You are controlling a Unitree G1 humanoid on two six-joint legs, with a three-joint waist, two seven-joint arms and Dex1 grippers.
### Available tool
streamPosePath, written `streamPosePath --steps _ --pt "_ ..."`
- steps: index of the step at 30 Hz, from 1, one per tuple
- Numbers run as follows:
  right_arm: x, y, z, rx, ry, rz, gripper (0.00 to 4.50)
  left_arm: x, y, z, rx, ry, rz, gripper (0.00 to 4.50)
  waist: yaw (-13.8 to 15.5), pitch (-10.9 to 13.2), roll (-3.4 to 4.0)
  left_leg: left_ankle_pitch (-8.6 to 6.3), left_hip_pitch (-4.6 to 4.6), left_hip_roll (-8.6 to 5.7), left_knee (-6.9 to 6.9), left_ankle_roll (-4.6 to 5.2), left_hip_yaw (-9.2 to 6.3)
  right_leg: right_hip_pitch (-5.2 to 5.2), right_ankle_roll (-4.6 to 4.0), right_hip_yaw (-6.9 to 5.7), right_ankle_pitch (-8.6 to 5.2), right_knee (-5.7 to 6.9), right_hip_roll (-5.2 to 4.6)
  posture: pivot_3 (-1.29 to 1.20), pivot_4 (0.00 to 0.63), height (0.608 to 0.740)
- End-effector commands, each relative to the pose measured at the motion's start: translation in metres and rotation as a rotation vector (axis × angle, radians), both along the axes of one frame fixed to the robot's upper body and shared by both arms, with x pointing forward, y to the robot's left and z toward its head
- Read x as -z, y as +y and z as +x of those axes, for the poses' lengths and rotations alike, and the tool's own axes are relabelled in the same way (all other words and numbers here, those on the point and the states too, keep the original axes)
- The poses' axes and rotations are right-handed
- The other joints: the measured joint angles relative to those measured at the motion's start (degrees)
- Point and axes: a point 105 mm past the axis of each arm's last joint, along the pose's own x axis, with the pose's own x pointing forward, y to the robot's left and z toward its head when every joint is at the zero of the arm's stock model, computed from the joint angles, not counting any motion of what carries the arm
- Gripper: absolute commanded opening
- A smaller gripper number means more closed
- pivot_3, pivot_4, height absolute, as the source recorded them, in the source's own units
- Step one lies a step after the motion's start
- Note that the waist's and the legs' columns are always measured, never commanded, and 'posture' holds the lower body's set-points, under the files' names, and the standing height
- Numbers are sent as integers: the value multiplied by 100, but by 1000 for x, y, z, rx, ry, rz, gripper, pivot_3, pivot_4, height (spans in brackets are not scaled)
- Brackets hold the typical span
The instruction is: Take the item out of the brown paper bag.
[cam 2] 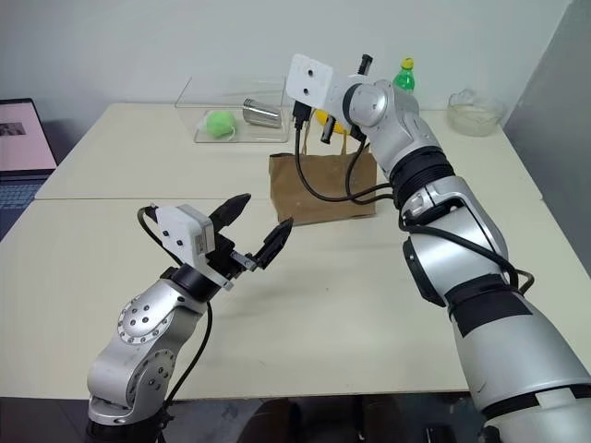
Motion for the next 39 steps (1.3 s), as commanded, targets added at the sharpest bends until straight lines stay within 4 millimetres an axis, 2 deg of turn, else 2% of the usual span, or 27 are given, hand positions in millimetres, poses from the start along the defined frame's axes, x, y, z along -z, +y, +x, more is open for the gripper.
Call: streamPosePath --steps 1,2,4,10,13,21,25,31,35,37,39 --pt "-16 8 -6 -36 -53 24 413 -9 -1 -4 5 -46 5 4500 0 0 0 0 0 0 0 0 0 0 0 0 0 0 0 0 150 740" --pt "-16 8 -6 -39 -53 24 569 -9 -1 -4 5 -46 6 4500 0 0 0 0 0 0 0 0 0 0 0 0 0 0 0 0 150 740" --pt "-14 9 -6 -46 -49 20 1185 -9 -1 -4 3 -46 9 4500 0 0 0 0 0 0 0 0 0 0 0 -1 0 0 0 0 150 740" --pt "-6 6 -7 -68 -26 2 3318 -9 0 -5 1 -48 15 4500 0 0 0 0 1 0 0 0 0 0 0 -1 0 2 0 0 150 740" --pt "2 4 -15 -151 36 34 4442 -10 2 -5 -9 -52 15 4500 2 0 0 0 0 0 1 0 -1 2 0 -2 0 0 0 0 150 740" --pt "15 -20 -42 -234 115 92 4479 -6 9 -8 -42 -44 27 4500 14 -1 0 0 0 1 2 0 -8 2 2 -3 1 1 -1 0 150 740" --pt "34 -32 -73 -309 204 161 4479 5 15 -13 -54 -7 71 4500 15 -3 -2 0 8 3 1 1 -10 7 2 -4 1 3 -1 0 150 740" --pt "49 -40 -107 -390 279 253 4479 15 27 -28 -11 44 154 4500 6 -3 -2 0 19 5 3 1 -9 10 1 -3 1 9 1 0 150 740" --pt "84 -45 -142 -466 379 307 4479 30 63 -33 12 166 236 4500 10 -9 -11 -1 36 18 -1 1 -12 25 17 -9 -11 7 14 0 150 740" --pt "93 -46 -149 -476 398 311 4479 28 77 -28 -23 174 236 4500 13 -7 -7 -1 39 22 0 1 -10 25 20 -10 -13 8 17 0 150 740" --pt "108 -54 -155 -453 421 327 4479 20 94 -13 -75 166 203 4500 14 -5 -5 0 38 22 3 0 -4 22 14 -6 -6 8 20 0 150 740"
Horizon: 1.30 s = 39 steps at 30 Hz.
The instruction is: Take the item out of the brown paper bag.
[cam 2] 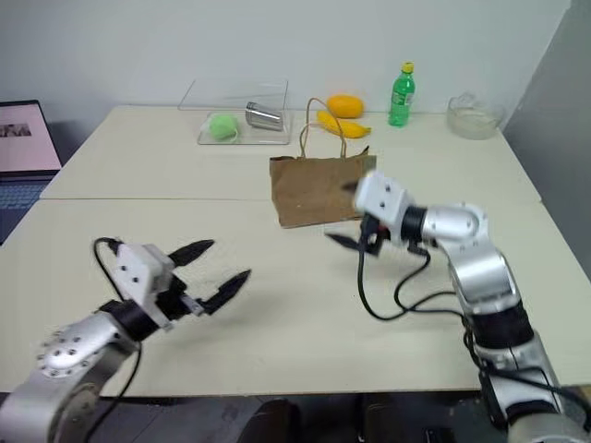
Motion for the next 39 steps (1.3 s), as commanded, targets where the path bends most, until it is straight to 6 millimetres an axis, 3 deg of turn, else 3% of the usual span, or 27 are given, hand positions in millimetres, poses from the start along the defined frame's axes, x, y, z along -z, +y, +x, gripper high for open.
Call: streamPosePath --steps 1,4,8,12,16,19,25,31,39 --pt "-6 -5 -14 -9 -56 27 4479 -23 21 19 -53 -62 -55 4500 14 -1 -2 0 2 -2 3 0 1 2 1 0 1 1 2 0 150 740" --pt "3 -11 -21 21 -25 46 4479 -37 17 37 -35 -86 -94 4500 25 -8 -14 0 1 -3 8 0 5 8 5 -6 4 -1 26 0 150 740" --pt "13 -12 -30 43 -5 57 4479 -37 -9 51 77 -70 -71 4500 10 -9 -15 0 -2 -2 5 -1 6 5 10 9 5 -10 27 0 150 740" --pt "14 -17 -32 97 5 80 4479 -28 -31 61 173 -20 -69 4500 -3 -9 -15 1 -6 4 4 -1 11 -1 10 15 5 -13 25 0 150 740" --pt "14 -20 -36 130 13 93 4479 -14 -41 73 209 31 -56 4500 3 -9 -15 1 -4 10 5 -2 10 0 10 5 6 -7 27 0 150 740" --pt "12 -23 -41 152 23 114 4500 5 -51 86 238 59 -1 3869 8 -9 -15 1 -4 14 5 -2 16 1 9 3 5 -7 48 0 150 740" --pt "6 -22 -47 156 31 150 4500 34 -54 117 192 110 57 1961 7 -9 -16 1 -6 13 7 -1 22 0 10 7 6 -9 48 0 150 740" --pt "8 -23 -50 179 30 144 4500 42 -49 146 125 104 65 52 14 -10 -16 1 -10 13 7 -1 25 -1 10 1 6 -9 51 0 150 740" --pt "9 -23 -53 184 28 129 4500 45 -48 165 73 85 77 52 9 -11 -18 1 -15 12 10 -1 33 -3 11 2 6 -12 49 0 150 740"
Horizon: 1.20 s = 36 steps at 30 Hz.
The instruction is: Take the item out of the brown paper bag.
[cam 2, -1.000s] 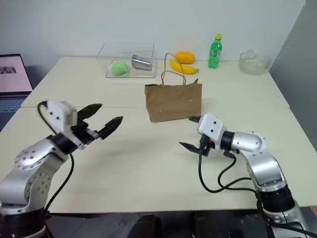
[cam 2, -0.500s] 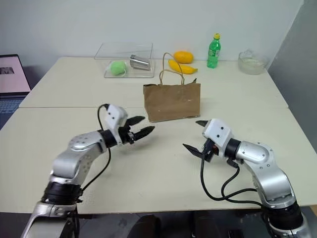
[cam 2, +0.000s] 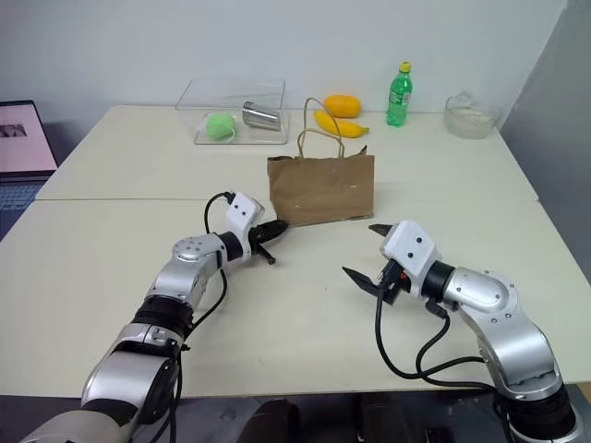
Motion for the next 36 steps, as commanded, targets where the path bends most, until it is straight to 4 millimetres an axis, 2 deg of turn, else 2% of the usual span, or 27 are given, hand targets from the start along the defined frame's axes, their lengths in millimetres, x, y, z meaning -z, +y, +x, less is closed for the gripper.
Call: streamPosePath --steps 1,7,11,14,17,22,25,28,30,33,35,36 --pt "-11 2 -5 -16 -48 3 4500 -15 8 11 -49 -75 7 52 -4 0 0 0 0 0 0 0 0 0 0 0 0 2 0 0 150 740" --pt "-10 4 -5 -26 -49 -2 4500 -20 17 19 -112 -116 -17 52 -5 0 0 0 2 2 0 0 -1 0 0 -3 0 3 3 0 150 740" --pt "-9 4 -6 -35 -49 -18 4500 -22 12 18 -96 -127 -36 52 -5 0 -1 0 1 2 1 0 0 0 0 -1 0 3 2 0 150 740" --pt "-8 4 -6 -41 -47 -30 4500 -21 4 7 -20 -128 -57 52 -4 0 -1 0 0 2 1 0 1 0 0 -1 0 3 1 0 150 740" --pt "-8 2 -4 -27 -42 -25 4500 -25 2 -13 60 -125 -95 52 -29 0 0 0 4 7 0 -1 8 -1 0 8 0 4 0 0 150 740" --pt "-9 4 -1 -23 -31 5 4500 -52 18 -51 80 -177 -135 52 -36 0 0 2 9 24 0 -4 -5 -4 -2 6 1 13 -10 0 150 740" --pt "-11 8 -2 -43 -28 23 4500 -69 25 -58 38 -213 -147 52 -2 -1 0 3 17 23 -1 -6 -8 1 -1 -1 1 20 -8 0 150 740" --pt "-13 10 -1 -54 -32 38 4500 -87 32 -53 -16 -245 -164 52 11 -1 -2 3 19 8 0 -6 -6 6 0 0 0 21 1 0 150 740" --pt "-15 12 0 -59 -41 40 4500 -103 35 -43 -44 -277 -163 440 14 -3 -5 3 16 3 5 -6 -2 7 2 3 2 19 -1 0 150 740" --pt "-17 14 0 -60 -51 46 4500 -134 42 -7 -141 -350 -133 1217 53 -2 -9 4 2 1 17 -6 -10 3 9 -6 6 15 1 0 150 740" --pt "-18 14 -1 -55 -53 50 4500 -143 44 10 -167 -346 -139 1854 57 -4 -11 3 -4 -12 24 -5 -11 3 12 -7 9 12 9 0 150 740" --pt "-18 14 -1 -52 -54 53 4500 -146 44 17 -174 -349 -130 1854 47 -5 -9 3 -5 -31 22 -4 -11 2 12 -5 9 7 9 0 150 740"
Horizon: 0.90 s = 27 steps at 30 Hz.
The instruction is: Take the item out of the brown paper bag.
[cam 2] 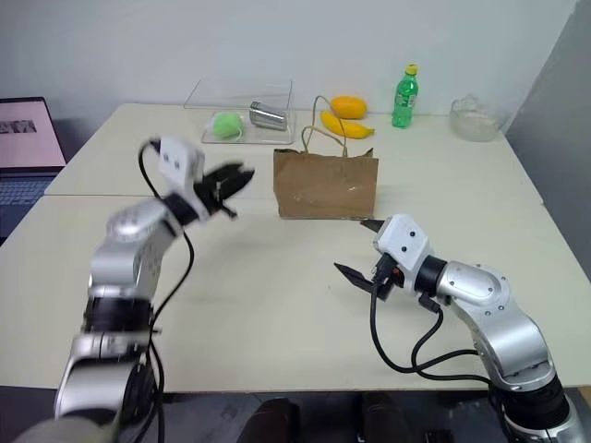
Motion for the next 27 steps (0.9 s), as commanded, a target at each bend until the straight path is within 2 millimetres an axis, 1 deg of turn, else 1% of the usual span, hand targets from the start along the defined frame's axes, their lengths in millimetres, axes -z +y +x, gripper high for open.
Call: streamPosePath --steps 1,2,4,8,11,14,18,20,23,25,27 --pt "-11 3 -5 -7 -46 24 4500 -8 7 19 -49 -19 23 1854 -14 -1 2 0 3 -7 -4 0 3 0 0 3 0 -2 -6 0 150 740" --pt "-11 3 -5 -4 -47 26 4500 -9 7 26 -63 -14 41 1740 -39 -1 2 0 3 -12 -7 0 4 -1 0 4 0 -2 -10 0 150 740" --pt "-11 5 -5 0 -50 30 4500 -14 3 37 -67 -22 77 1301 -61 -1 1 0 4 -21 -12 1 6 -4 -1 6 1 -2 -17 0 150 740" --pt "-11 7 -9 10 -54 37 4500 -22 -5 52 -108 -15 135 78 -57 1 -2 0 -23 -27 -7 1 -11 -17 0 -2 2 -9 -23 0 150 740" --pt "-12 7 -11 20 -56 36 4500 -23 -5 59 -173 -5 197 35 -56 1 -2 -1 -27 -31 -6 1 -15 -16 1 -7 1 -10 -26 0 150 740" --pt "-14 7 -14 31 -62 35 4500 -20 -8 62 -198 13 268 35 -61 1 -2 0 -24 -37 -7 1 -13 -15 4 -7 0 -7 -35 0 150 740" --pt "-18 3 -15 56 -77 35 4500 0 -20 61 -137 64 404 35 -64 1 -2 0 -20 -37 -4 1 -12 -14 6 -9 1 -1 -36 0 150 740" --pt "-20 0 -16 69 -82 35 4500 7 -25 60 -106 85 420 35 -64 1 -2 0 -21 -37 -3 1 -14 -15 6 -9 1 0 -36 0 150 740" --pt "-22 -7 -18 92 -84 36 4500 20 -38 56 -15 138 413 35 -64 1 -2 0 -22 -37 -2 1 -14 -15 6 -8 1 1 -36 0 150 740" --pt "-23 -11 -21 108 -83 33 4500 30 -50 49 99 176 440 35 -64 1 -2 0 -23 -37 -2 0 -14 -14 6 -8 1 0 -36 0 150 740" --pt "-23 -15 -23 120 -78 30 4500 39 -57 40 220 213 481 35 -64 1 -2 0 -22 -38 -2 0 -11 -14 6 -9 1 1 -36 0 150 740"
